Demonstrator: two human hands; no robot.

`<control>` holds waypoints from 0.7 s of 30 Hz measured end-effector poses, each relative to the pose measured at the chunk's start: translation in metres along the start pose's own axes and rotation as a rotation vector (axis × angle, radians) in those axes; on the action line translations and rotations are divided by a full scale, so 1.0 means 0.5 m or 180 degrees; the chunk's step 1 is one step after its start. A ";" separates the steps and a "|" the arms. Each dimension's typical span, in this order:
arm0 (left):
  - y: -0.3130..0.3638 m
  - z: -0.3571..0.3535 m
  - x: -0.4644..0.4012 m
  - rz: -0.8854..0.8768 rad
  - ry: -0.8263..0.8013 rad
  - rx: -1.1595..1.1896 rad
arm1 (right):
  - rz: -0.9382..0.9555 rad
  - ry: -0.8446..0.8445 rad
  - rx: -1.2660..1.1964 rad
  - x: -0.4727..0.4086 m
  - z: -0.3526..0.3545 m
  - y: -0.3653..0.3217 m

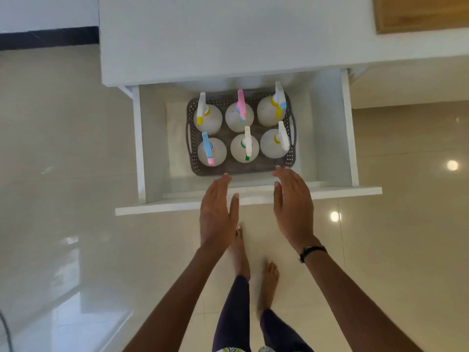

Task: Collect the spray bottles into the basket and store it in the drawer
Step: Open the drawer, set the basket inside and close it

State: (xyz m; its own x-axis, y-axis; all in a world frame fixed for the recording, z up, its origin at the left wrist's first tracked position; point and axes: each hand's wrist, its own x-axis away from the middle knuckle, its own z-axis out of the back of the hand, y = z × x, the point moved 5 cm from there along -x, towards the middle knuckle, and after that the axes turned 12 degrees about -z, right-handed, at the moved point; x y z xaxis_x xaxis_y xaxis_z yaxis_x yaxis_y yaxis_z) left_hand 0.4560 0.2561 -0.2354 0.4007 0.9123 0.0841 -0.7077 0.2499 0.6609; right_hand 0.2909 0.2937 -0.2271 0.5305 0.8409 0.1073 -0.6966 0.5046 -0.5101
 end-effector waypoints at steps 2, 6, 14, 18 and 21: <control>0.008 -0.016 0.016 -0.0203 -0.0283 -0.0309 | 0.0214 -0.0237 0.0321 0.018 -0.019 -0.003; -0.001 -0.075 0.108 -0.0455 -0.0633 -0.1156 | 0.0469 -0.0640 0.0955 0.115 -0.058 0.058; -0.016 -0.076 0.075 -0.0437 -0.0730 -0.1491 | 0.0563 -0.0819 0.1059 0.084 -0.076 0.052; -0.018 -0.071 0.060 -0.0467 -0.0698 -0.1517 | 0.0548 -0.0785 0.1008 0.068 -0.078 0.047; -0.018 -0.067 0.041 -0.0491 -0.0690 -0.1536 | 0.0546 -0.0783 0.1040 0.050 -0.083 0.044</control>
State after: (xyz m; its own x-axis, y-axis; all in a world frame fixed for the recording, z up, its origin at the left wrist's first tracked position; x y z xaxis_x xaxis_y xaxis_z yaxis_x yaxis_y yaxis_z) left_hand 0.4508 0.2834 -0.2647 0.5955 0.7783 0.1988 -0.7973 0.5423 0.2651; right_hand 0.3090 0.3177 -0.2713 0.2906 0.9195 0.2648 -0.9017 0.3558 -0.2459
